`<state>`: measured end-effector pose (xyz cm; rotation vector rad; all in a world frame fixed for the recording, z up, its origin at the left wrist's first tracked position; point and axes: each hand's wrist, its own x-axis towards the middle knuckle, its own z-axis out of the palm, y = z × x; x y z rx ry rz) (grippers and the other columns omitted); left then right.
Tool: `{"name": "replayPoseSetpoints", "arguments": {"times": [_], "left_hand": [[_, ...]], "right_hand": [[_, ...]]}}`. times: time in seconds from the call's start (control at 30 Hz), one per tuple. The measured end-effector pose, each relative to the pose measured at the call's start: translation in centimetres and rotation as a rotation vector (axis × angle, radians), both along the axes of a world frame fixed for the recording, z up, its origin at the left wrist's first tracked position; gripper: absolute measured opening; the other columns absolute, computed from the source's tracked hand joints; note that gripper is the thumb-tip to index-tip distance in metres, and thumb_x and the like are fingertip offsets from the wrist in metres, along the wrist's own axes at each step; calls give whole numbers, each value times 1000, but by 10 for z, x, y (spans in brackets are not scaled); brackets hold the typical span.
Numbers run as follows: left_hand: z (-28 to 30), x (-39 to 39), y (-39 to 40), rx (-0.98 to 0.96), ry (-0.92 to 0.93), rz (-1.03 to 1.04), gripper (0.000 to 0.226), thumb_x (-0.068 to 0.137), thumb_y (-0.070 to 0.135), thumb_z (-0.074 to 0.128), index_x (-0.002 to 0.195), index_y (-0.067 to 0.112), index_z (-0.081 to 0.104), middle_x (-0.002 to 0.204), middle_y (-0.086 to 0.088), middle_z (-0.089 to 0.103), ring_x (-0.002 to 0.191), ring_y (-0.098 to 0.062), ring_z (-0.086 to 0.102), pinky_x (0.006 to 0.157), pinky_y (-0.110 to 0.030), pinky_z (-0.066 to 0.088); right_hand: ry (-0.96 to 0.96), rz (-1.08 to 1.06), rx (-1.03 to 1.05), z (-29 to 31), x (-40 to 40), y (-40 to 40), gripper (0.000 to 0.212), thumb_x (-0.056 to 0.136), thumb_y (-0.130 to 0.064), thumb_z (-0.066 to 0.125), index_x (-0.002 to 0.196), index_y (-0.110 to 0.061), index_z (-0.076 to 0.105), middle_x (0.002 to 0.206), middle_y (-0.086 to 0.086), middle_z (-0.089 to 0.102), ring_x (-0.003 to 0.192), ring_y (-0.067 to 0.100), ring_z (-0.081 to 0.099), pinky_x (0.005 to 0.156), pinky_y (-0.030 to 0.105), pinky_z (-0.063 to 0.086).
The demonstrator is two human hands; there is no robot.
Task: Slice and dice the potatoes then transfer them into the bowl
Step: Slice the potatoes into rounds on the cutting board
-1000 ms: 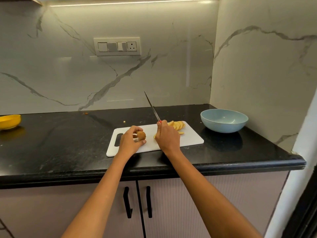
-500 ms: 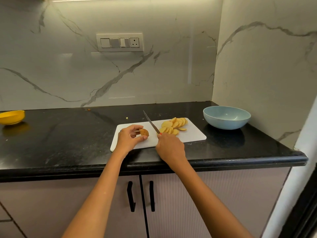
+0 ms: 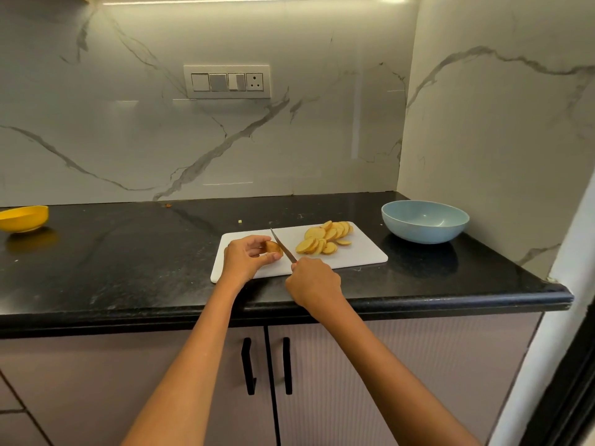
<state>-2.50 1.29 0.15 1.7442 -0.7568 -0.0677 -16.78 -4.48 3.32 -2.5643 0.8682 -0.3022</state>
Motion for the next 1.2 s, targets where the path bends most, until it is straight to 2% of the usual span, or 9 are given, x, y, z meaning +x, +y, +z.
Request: {"name": "replayPoseSetpoints", "arguments": {"times": [0.2, 0.33, 0.37, 0.43, 0.5, 0.63, 0.8, 0.97, 1.2], "left_hand": [[-1, 0, -1, 19, -17, 7, 50, 66, 12, 82, 112, 8, 64, 108, -10, 67, 100, -20, 63, 92, -31, 49], [1, -2, -2, 7, -17, 12, 51, 66, 9, 81, 113, 6, 63, 108, -12, 67, 96, -17, 62, 86, -23, 47], [1, -3, -1, -2, -11, 12, 51, 66, 9, 81, 114, 5, 63, 108, -13, 67, 96, -17, 62, 85, -23, 47], [0, -3, 0, -17, -5, 17, 50, 67, 8, 81, 114, 4, 63, 108, -14, 67, 94, -16, 62, 84, -21, 47], [-1, -3, 1, -30, 4, 15, 50, 68, 7, 80, 115, 3, 62, 109, -14, 66, 95, -16, 62, 84, -21, 46], [-1, -1, 0, -40, 37, -5, 49, 69, 6, 79, 115, 5, 62, 111, -13, 66, 102, -20, 62, 90, -25, 46], [-1, 0, -1, -47, 58, 6, 50, 66, 6, 80, 114, 6, 63, 109, -12, 67, 102, -19, 63, 91, -26, 47], [-2, 0, 2, -78, 83, 6, 52, 63, 3, 82, 113, 4, 64, 106, -13, 68, 97, -18, 65, 89, -25, 48], [-1, 0, 1, -83, 80, 0, 52, 65, 3, 80, 114, 2, 63, 107, -15, 68, 99, -20, 64, 90, -26, 49]], "right_hand": [[96, 44, 48, 17, 16, -3, 32, 97, -21, 43, 123, -5, 51, 120, 11, 57, 106, 24, 55, 86, 30, 43], [244, 94, 142, 23, 5, -13, 29, 99, -20, 37, 91, 4, 51, 76, 11, 50, 63, 18, 47, 59, 25, 41], [248, 90, 131, 21, 3, -13, 29, 98, -20, 38, 90, 4, 51, 75, 11, 49, 63, 19, 47, 62, 25, 41], [231, 88, 84, 14, -2, -13, 30, 98, -24, 41, 112, 0, 53, 98, 12, 57, 88, 24, 56, 79, 30, 42], [190, 57, 25, 9, -7, -14, 34, 97, -27, 43, 122, -6, 52, 118, 10, 57, 107, 25, 54, 83, 30, 39], [91, -7, 7, 11, -15, -23, 31, 97, -22, 42, 122, -8, 53, 120, 10, 56, 108, 25, 54, 78, 29, 37], [22, -24, 65, 27, -10, -23, 29, 96, -18, 43, 118, -4, 54, 100, 10, 55, 92, 23, 53, 77, 29, 41], [94, 36, 44, 23, -3, -6, 34, 98, -24, 42, 124, -4, 50, 121, 12, 55, 109, 26, 54, 85, 30, 42], [105, 22, 41, 21, 1, -2, 35, 98, -24, 42, 127, -5, 49, 123, 11, 55, 111, 24, 53, 90, 31, 43]]}}
